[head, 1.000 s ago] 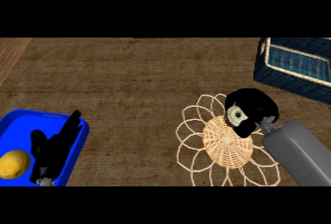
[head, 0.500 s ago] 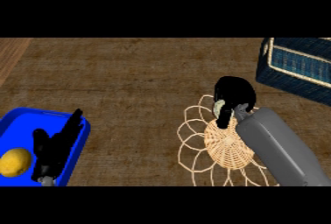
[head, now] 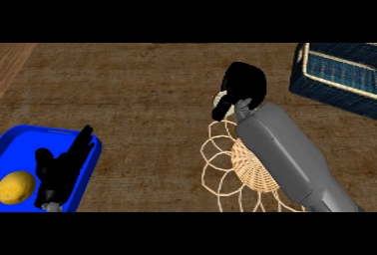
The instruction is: Pick the cupcake from the placemat and place it in the basket
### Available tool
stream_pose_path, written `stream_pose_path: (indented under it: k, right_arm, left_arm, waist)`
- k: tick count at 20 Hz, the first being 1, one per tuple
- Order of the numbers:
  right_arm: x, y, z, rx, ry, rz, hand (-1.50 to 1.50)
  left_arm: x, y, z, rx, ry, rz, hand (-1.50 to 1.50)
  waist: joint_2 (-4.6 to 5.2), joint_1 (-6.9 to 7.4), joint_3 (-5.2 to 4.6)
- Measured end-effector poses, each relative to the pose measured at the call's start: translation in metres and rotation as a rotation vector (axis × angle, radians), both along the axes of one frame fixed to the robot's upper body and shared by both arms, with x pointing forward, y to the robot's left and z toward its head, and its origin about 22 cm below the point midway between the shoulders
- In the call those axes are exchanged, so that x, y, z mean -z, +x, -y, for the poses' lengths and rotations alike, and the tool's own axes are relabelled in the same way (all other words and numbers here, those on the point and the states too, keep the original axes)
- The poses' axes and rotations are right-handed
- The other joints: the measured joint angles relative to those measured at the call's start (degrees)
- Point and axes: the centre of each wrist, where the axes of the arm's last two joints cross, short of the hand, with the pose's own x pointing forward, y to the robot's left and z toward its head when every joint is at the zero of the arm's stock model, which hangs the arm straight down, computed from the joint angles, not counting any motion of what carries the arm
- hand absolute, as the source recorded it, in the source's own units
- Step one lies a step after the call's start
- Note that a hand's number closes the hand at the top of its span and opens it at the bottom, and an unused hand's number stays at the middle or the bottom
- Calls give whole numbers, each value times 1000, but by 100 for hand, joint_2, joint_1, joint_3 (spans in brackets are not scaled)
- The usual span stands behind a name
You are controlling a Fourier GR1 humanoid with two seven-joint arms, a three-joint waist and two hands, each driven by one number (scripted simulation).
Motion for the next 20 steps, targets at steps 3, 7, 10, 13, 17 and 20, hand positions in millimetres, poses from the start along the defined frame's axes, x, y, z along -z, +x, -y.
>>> stream_pose_path:
  k: [3, 7, 10, 13, 17, 20]
  right_arm:
    - [-40, 0, -4, 51, 227, 192, 150]
    - [-91, -4, 2, 97, 384, 446, 150]
    - [-125, -6, 11, 138, 442, 574, 150]
    - [-158, -6, 23, 184, 451, 664, 150]
    - [-201, -6, 50, 255, 440, 753, 150]
    - [-226, -5, 71, 312, 437, 791, 150]
  left_arm:
    - [2, -3, -2, -8, 3, 4, 0]
    - [2, -5, -4, -19, 6, -4, 0]
    - [1, -6, -5, -19, 1, -2, 0]
    - [0, -6, -5, -17, 0, -5, 0]
    - [0, -6, -4, -19, 8, -4, 0]
    - [-1, -5, -6, -12, 3, -1, 0]
  waist:
    - [-10, -54, 5]
    - [-22, -112, 5]
    - [-23, -117, -4]
    - [-25, -114, -14]
    - [-22, -116, -18]
    - [-11, -97, -26]
